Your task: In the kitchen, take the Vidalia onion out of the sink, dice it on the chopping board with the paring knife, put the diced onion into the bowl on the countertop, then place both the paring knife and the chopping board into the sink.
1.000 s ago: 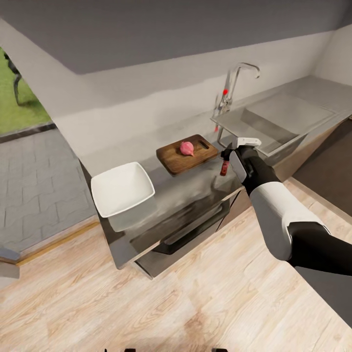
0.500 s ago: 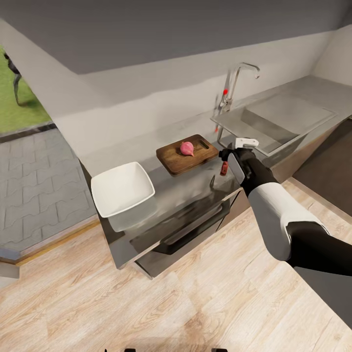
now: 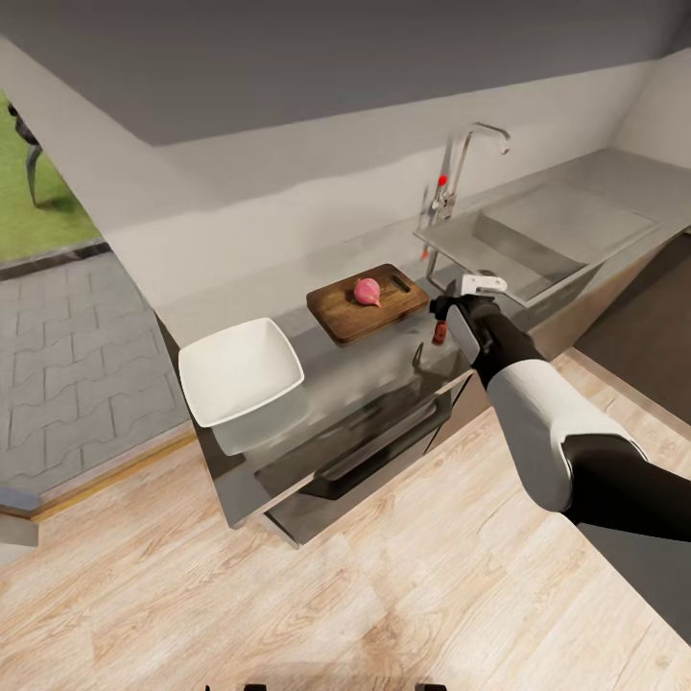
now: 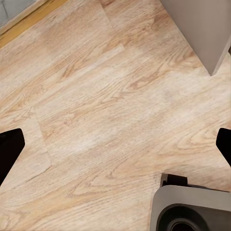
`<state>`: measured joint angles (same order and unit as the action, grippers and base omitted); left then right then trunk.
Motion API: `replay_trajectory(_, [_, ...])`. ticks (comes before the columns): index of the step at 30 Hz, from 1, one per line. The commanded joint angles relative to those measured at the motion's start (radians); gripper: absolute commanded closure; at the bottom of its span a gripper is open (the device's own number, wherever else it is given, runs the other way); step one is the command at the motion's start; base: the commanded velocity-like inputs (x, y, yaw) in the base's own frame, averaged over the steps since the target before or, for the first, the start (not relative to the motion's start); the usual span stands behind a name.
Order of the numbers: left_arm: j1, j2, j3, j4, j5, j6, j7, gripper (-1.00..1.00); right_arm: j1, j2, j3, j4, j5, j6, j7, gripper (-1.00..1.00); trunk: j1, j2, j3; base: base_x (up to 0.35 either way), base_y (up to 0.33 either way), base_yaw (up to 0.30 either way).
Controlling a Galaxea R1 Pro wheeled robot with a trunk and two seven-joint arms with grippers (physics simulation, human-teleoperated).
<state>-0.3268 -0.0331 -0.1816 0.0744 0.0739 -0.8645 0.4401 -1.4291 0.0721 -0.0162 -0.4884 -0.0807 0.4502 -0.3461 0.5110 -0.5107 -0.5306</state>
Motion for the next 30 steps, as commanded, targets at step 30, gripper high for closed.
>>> replay_trajectory(30, [-0.002,-0.002,-0.009,0.004,0.007,-0.005,0.002,-1.00,-0.002,-0.001,-0.011,0.039,-0.020,0.148,-0.007,-1.00,0.000,-0.001,-0.001,0.000,0.000,0.000])
